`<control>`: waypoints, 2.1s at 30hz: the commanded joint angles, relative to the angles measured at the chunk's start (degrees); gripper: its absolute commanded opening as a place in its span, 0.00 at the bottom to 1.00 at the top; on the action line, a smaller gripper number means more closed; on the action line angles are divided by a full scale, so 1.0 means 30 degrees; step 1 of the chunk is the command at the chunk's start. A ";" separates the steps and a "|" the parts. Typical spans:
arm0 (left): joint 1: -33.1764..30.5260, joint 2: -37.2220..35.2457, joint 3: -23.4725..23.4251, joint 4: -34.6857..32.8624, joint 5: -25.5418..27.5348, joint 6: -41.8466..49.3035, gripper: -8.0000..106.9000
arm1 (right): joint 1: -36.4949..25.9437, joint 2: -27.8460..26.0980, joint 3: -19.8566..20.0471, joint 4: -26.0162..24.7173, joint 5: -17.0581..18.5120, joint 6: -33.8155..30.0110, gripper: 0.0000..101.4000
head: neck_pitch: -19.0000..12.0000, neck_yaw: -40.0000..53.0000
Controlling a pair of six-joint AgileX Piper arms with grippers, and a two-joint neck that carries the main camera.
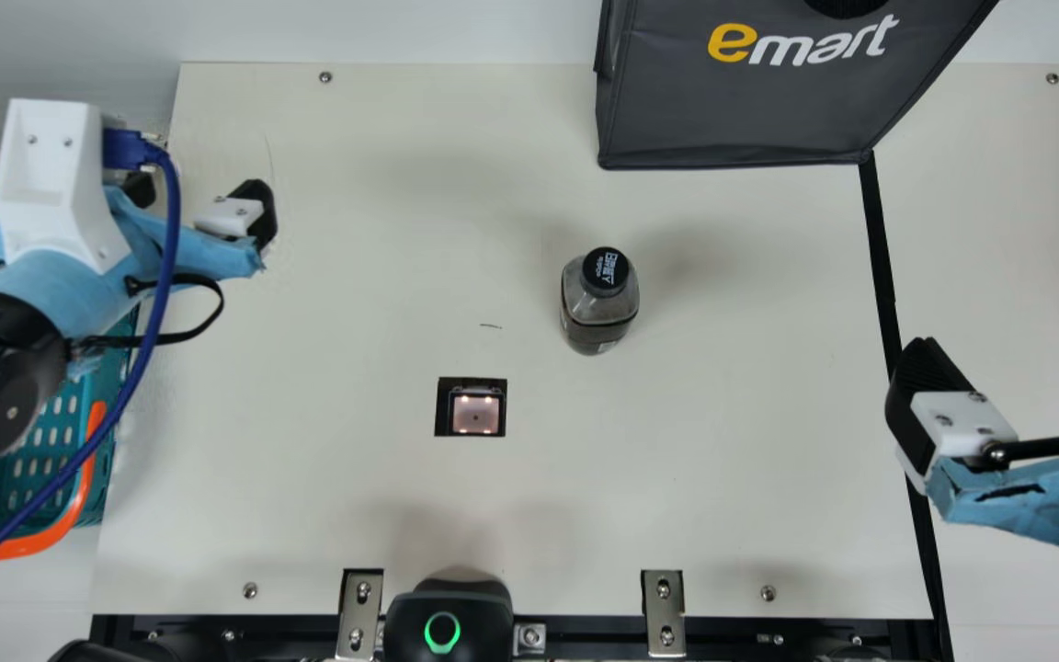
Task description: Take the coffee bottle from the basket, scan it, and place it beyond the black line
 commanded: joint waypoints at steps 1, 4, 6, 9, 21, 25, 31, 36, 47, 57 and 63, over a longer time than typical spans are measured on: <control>0.0249 -0.0109 0.0028 0.0084 0.0083 0.0086 0.85 | 0.0000 0.0000 0.0000 0.0000 0.0000 0.0000 0.90 | -0.0494 0.0030; 0.0649 -0.0282 0.0075 0.0085 0.0185 0.0249 0.85 | 0.0000 0.0000 0.0000 0.0000 0.0000 0.0000 0.90 | -0.0494 0.0030; 0.0907 -0.0393 0.0113 0.0052 0.0235 0.0367 0.85 | 0.0000 0.0000 0.0000 0.0000 0.0000 0.0000 0.90 | -0.0494 0.0030; 0.1288 -0.0544 0.0154 -0.0030 0.0307 0.0561 0.85 | 0.0000 0.0000 0.0000 0.0000 0.0000 0.0000 0.90 | -0.0494 0.0030; 0.2552 -0.0853 0.0212 -0.0441 0.0417 0.1225 0.85 | 0.0000 0.0000 0.0000 0.0000 0.0000 0.0000 0.90 | -0.0494 0.0030; 0.2838 -0.0880 0.0206 -0.0516 0.0443 0.1278 0.85 | 0.0000 0.0000 0.0000 0.0000 0.0000 0.0000 0.90 | -0.0494 0.0030; 0.3167 -0.0924 0.0208 -0.0531 0.0482 0.1165 0.85 | 0.0000 0.0000 0.0000 0.0000 0.0000 0.0000 0.90 | -0.0494 0.0030; 0.3255 -0.0930 0.0228 -0.0498 0.0455 0.0974 0.85 | 0.0000 0.0000 0.0000 0.0000 0.0000 0.0000 0.90 | -0.0494 0.0030; 0.3226 -0.0924 0.0197 -0.0517 0.0495 0.0973 0.85 | 0.0000 0.0000 0.0000 0.0000 0.0000 0.0000 0.90 | -0.0494 0.0030; 0.3226 -0.0924 0.0197 -0.0517 0.0495 0.0973 0.85 | 0.0000 0.0000 0.0000 0.0000 0.0000 0.0000 0.90 | -0.0494 0.0030; 0.3226 -0.0924 0.0197 -0.0517 0.0495 0.0973 0.85 | 0.0000 0.0000 0.0000 0.0000 0.0000 0.0000 0.90 | -0.0494 0.0030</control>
